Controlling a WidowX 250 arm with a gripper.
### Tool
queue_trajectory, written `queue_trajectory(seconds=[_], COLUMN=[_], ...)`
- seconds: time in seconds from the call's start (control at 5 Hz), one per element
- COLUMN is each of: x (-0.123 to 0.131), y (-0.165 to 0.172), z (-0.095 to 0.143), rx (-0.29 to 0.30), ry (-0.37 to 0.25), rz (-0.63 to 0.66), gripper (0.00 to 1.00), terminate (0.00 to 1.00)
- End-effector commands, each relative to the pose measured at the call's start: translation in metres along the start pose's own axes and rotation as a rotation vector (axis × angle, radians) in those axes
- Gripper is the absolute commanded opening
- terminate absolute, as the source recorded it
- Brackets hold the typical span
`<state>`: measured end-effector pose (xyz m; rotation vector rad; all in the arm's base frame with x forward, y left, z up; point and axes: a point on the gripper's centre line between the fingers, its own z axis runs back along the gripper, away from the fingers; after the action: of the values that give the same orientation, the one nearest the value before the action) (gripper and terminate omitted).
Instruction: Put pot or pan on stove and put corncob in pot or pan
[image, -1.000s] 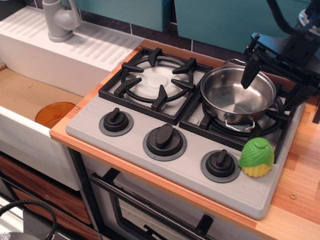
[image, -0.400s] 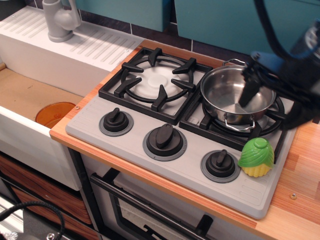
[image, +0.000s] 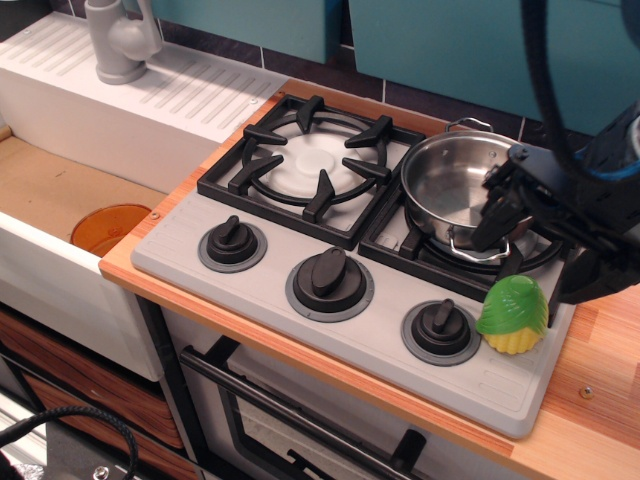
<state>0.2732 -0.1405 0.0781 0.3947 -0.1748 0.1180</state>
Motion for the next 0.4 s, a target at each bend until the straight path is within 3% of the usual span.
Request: queue_trajectory(seconds=[0.0,0.2], x=[-0.0069,-0.0096], y=[-0.0078,-0.0144], z=[-0.0087,-0.0183], rx=[-0.061,-0.065], ry=[-0.093,-0.113], rz=[0.044,0.056], gripper=[1.00,1.00], terminate=[0.00,0.00])
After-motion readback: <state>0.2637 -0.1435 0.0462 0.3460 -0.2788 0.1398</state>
